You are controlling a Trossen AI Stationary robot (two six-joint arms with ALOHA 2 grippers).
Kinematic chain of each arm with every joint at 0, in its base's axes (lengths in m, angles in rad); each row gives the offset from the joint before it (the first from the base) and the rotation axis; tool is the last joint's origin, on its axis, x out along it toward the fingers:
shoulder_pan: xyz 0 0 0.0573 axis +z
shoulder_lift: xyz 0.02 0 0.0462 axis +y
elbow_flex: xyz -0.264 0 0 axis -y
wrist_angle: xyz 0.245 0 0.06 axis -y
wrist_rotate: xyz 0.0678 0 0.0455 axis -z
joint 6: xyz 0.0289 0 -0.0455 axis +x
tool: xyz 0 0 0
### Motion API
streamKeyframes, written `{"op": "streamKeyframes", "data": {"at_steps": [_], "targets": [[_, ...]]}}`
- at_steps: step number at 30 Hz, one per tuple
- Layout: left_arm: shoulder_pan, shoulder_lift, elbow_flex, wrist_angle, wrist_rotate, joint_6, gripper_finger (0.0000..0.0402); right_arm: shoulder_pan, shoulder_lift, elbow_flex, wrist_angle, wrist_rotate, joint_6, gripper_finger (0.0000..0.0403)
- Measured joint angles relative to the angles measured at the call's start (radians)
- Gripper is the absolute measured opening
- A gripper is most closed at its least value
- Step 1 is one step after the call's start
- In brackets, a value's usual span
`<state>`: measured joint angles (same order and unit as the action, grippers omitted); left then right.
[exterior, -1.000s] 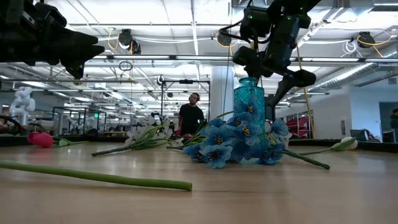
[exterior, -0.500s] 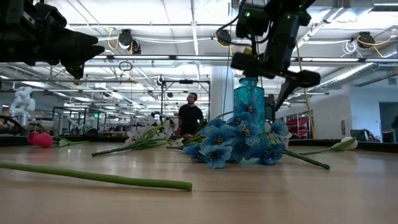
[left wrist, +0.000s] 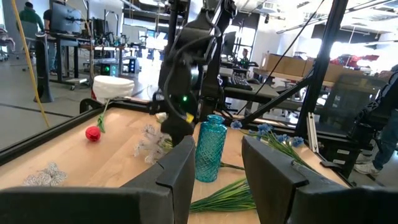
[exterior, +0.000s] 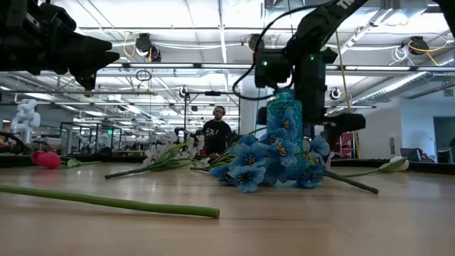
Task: Sort flowers into vase by color
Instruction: Put the right white flowers into the blue flower vase
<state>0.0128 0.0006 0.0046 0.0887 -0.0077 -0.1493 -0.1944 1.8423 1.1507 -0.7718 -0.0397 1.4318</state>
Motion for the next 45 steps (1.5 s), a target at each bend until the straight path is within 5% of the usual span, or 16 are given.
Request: {"op": "streamKeyframes", "data": {"at_steps": [8, 17, 26, 31, 38, 45], "targets": [[0.0, 0.0, 0.0, 0.001, 0.0, 0.0, 0.0139, -0.012, 0.068, 0.004, 0.038, -0.06, -0.077, 0.0241], [0.0, 0.0, 0.0, 0.0, 0.0, 0.0, 0.0139, -0.039, -0.002, -0.003, 0.048, 0.063, -0.112, 0.002], [0.0, 0.0, 0.0, 0.0, 0.0, 0.0, 0.0139, -0.018, -0.32, -0.002, 0.037, 0.45, -0.113, 0.0014], [0.0, 0.0, 0.0, 0.0, 0.0, 0.0, 0.0139, 0.048, -0.532, -0.002, 0.051, 0.672, -0.308, 0.0008], [0.0, 0.0, 0.0, 0.0, 0.0, 0.0, 0.0139, 0.137, -0.718, 0.0, 0.05, 0.62, -0.539, 0.0008], [0.0, 0.0, 0.0, 0.0, 0.0, 0.0, 0.0139, 0.305, -0.739, -0.002, 0.217, 0.769, -0.851, 0.0006]]}}
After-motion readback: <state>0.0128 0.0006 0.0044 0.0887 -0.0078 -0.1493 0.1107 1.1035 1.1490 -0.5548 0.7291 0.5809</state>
